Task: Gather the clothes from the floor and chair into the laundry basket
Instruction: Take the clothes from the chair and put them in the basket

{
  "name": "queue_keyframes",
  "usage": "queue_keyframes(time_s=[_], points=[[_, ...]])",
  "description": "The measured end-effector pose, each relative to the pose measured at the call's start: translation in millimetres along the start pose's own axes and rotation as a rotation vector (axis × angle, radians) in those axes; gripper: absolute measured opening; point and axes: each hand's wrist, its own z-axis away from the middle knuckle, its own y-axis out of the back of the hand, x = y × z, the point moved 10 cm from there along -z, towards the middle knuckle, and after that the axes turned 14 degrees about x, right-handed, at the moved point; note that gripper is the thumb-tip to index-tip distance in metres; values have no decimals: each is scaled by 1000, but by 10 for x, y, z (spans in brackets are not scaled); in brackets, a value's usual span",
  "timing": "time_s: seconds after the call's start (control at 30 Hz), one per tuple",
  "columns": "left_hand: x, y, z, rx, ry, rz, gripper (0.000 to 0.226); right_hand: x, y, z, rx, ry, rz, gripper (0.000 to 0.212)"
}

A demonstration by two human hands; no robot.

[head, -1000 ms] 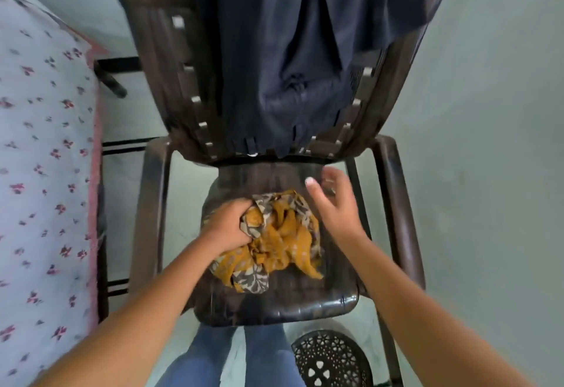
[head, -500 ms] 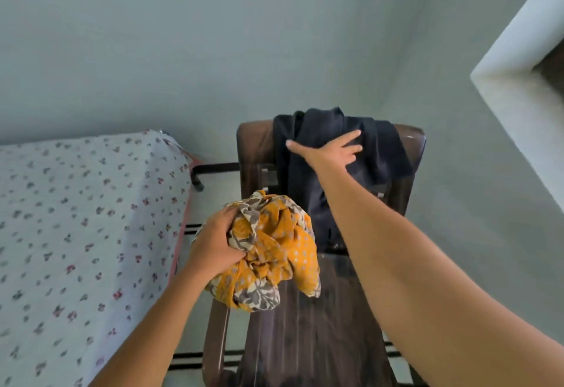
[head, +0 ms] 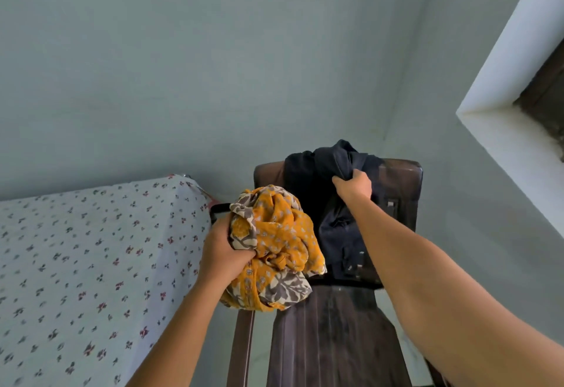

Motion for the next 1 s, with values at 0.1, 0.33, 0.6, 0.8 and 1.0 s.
queue_keyframes(time_s=[0.1,0.33,0.6,0.8,1.0], points=[[113,132,8,23,24,42,64,-513,261,36,43,71,-139,29],[631,710,53,122,2,221,61,-1896,1604,748,130,455,-475,8],[1213,1251,617,27,-188,505,68,-1530,3282,2520,395,559,-568,41],[1455,1075,2129,-445,-399,586,68,-178,4076,4095,540,183,-1014,30],[1174,554,4349,-984,-452,592,81,1650,4675,5714,697,-258,-1128,28]])
